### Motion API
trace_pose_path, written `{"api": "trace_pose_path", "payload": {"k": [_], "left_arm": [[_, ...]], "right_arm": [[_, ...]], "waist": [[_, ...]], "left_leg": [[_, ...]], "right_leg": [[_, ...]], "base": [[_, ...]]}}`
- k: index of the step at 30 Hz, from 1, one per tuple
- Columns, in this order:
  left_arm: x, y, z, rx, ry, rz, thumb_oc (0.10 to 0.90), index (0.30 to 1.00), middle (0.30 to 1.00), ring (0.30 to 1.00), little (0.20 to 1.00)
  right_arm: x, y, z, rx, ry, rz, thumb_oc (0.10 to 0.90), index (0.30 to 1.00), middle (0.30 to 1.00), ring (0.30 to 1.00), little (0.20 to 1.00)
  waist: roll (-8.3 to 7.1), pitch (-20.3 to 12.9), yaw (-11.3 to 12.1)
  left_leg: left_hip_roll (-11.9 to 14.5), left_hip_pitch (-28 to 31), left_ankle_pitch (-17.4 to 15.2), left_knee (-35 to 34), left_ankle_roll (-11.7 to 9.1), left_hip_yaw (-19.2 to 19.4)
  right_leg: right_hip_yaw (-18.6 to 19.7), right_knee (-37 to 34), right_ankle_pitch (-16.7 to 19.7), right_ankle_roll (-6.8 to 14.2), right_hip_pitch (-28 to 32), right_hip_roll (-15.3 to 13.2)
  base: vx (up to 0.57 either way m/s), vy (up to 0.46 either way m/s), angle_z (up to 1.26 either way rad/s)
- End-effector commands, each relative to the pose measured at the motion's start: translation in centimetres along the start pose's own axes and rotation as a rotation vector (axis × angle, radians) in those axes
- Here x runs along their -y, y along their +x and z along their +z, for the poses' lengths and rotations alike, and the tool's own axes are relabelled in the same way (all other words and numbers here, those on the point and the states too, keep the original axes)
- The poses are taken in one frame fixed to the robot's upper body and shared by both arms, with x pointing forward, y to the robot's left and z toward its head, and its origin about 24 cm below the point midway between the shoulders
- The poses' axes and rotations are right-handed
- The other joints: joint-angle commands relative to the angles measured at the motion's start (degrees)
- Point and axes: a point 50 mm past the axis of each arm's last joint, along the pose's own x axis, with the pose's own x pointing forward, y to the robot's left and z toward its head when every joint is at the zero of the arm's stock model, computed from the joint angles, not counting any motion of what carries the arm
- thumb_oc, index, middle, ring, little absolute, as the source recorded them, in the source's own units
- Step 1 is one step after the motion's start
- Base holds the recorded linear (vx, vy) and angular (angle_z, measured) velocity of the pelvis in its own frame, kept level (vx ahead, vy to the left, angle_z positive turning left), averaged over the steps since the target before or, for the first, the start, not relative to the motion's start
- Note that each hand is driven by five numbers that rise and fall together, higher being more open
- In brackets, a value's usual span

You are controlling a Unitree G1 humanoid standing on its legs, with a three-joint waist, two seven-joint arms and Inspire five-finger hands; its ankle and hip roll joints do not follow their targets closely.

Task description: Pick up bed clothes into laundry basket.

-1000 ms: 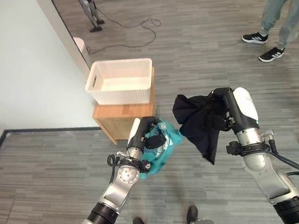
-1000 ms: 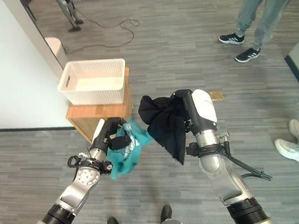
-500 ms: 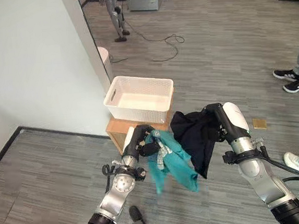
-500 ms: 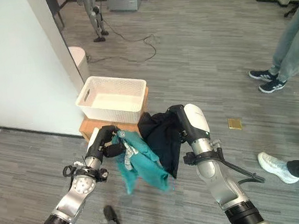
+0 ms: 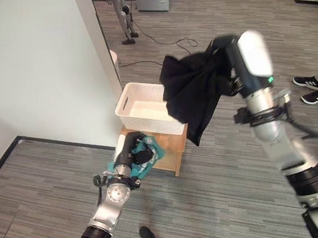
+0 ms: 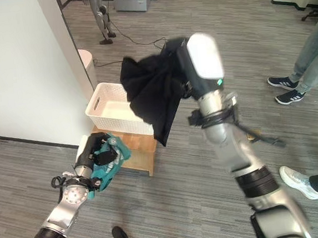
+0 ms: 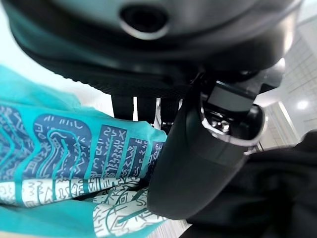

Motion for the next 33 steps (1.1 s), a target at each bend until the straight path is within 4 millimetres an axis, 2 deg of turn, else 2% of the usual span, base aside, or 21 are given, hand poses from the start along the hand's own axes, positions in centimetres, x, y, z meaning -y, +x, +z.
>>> {"api": "trace_pose_path", "payload": {"k": [1,2,5,7,8,10,12,19,23,27,33], "left_arm": [[0.9,0.9,5.9,0.29,-0.082,-0.012,0.4,0.3,0.3,0.3,0.3],[0.8,0.8,5.7,0.285,-0.073,-0.009,0.4,0.3,0.3,0.3,0.3],[0.9,0.5,5.4,0.282,-0.096,-0.012,0.4,0.3,0.3,0.3,0.3],[0.6,0.0,4.5,0.256,-0.082,-0.025,0.4,0.3,0.3,0.3,0.3],[0.6,-0.2,4.1,0.247,-0.074,-0.033,0.4,0.3,0.3,0.3,0.3],[0.7,-0.5,3.6,0.23,-0.074,-0.041,0.4,0.3,0.3,0.3,0.3],[0.9,-0.8,3.0,0.207,-0.074,-0.056,0.4,0.3,0.3,0.3,0.3],[2.0,-1.2,2.4,0.183,-0.093,-0.104,0.4,0.3,0.3,0.3,0.3],[2.4,-1.0,2.5,0.184,-0.092,-0.116,0.4,0.3,0.3,0.3,0.3],[2.8,-0.9,2.3,0.168,-0.101,-0.123,0.4,0.3,0.3,0.3,0.3],[2.7,-1.3,1.5,0.134,-0.118,-0.12,0.4,0.3,0.3,0.3,0.3]], "right_arm": [[6.7,3.5,0.7,0.105,-0.195,-0.264,0.4,0.3,0.3,0.3,0.3],[7.2,3.7,0.0,0.081,-0.231,-0.258,0.4,0.3,0.3,0.3,0.3],[8.6,3.8,-2.4,-0.008,-0.316,-0.218,0.4,0.3,0.3,0.3,0.3],[8.7,4.2,-4.1,-0.067,-0.393,-0.153,0.4,0.3,0.3,0.3,0.3],[9.1,4.4,-5.0,-0.106,-0.425,-0.132,0.4,0.3,0.3,0.3,0.3],[9.4,5.3,-5.9,-0.14,-0.476,-0.085,0.4,0.3,0.3,0.3,0.3],[9.5,6.2,-6.3,-0.165,-0.492,-0.07,0.4,0.3,0.3,0.3,0.3],[11.3,8.6,-5.6,-0.165,-0.532,-0.131,0.4,0.3,0.3,0.3,0.3],[12.3,10.2,-4.1,-0.127,-0.532,-0.19,0.4,0.3,0.3,0.3,0.3],[12.5,10.9,-2.8,-0.082,-0.518,-0.23,0.4,0.3,0.3,0.3,0.3],[11.7,10.5,-2.8,-0.075,-0.514,-0.212,0.4,0.3,0.3,0.3,0.3]], "waist": [[2.06,-5.97,-0.2],[1.84,-6.06,-0.49],[1.75,-5.68,-1.47],[2.01,-6.11,-0.3],[1.54,-6.17,0.67],[1.34,-6.71,0.42],[0.83,-7.33,1.3],[0.4,-8.89,2.99],[-0.3,-9.41,4.41],[-0.8,-9.56,5.32],[-1.96,-8.7,7.48]], "left_leg": [[5.72,9.52,3.74,-13.82,-6.57,0.73],[4.7,10.52,2.19,-14.37,-6.91,-0.75],[2.14,11.54,-0.43,-14.73,-6.82,-3.96],[2.52,12.32,-1.22,-14.7,-6.83,-3.63],[2.21,12.29,-1.27,-14.68,-6.87,-4.2],[1.79,12.21,-1.61,-14.85,-7.01,-5.15],[2.09,11.64,-1.16,-14.79,-7.16,-5.22],[3.0,9.64,0.11,-14.88,-8.06,-6.64],[3.39,8.46,0.77,-14.86,-8.42,-7.13],[3.5,7.99,0.82,-14.86,-8.49,-7.55],[4.01,6.84,1.21,-14.78,-8.57,-8.26]], "right_leg": [[-0.97,15.7,-4.72,2.41,-4.69,0.61],[-0.23,14.94,-5.44,2.65,-5.58,0.14],[1.43,7.67,-5.25,1.21,-8.64,0.7],[-1.83,3.87,-3.01,1.77,-8.45,-1.13],[-2.76,2.96,-2.44,1.76,-8.3,-1.34],[-2.23,0.05,-1.18,2.04,-8.01,-0.98],[-2.79,-2.79,-0.35,2.06,-6.5,-0.62],[-5.68,-4.26,-0.93,2.19,-3.06,0.4],[-7.38,-4.34,-0.9,2.39,-2.22,0.8],[-7.9,-4.33,-0.92,2.39,-1.86,1.14],[-8.15,-4.27,-1.4,1.99,-1.73,1.86]], "base": [[0.14,0.141,0.14],[0.18,0.099,0.17],[0.14,-0.009,0.02],[0.09,-0.053,0.28],[0.11,-0.018,0.21],[0.11,0.01,0.11],[0.07,-0.002,0.07],[0.02,0.001,-0.01],[0.03,0.021,0.17],[0.03,0.036,0.18],[0.03,-0.007,0.15]]}}
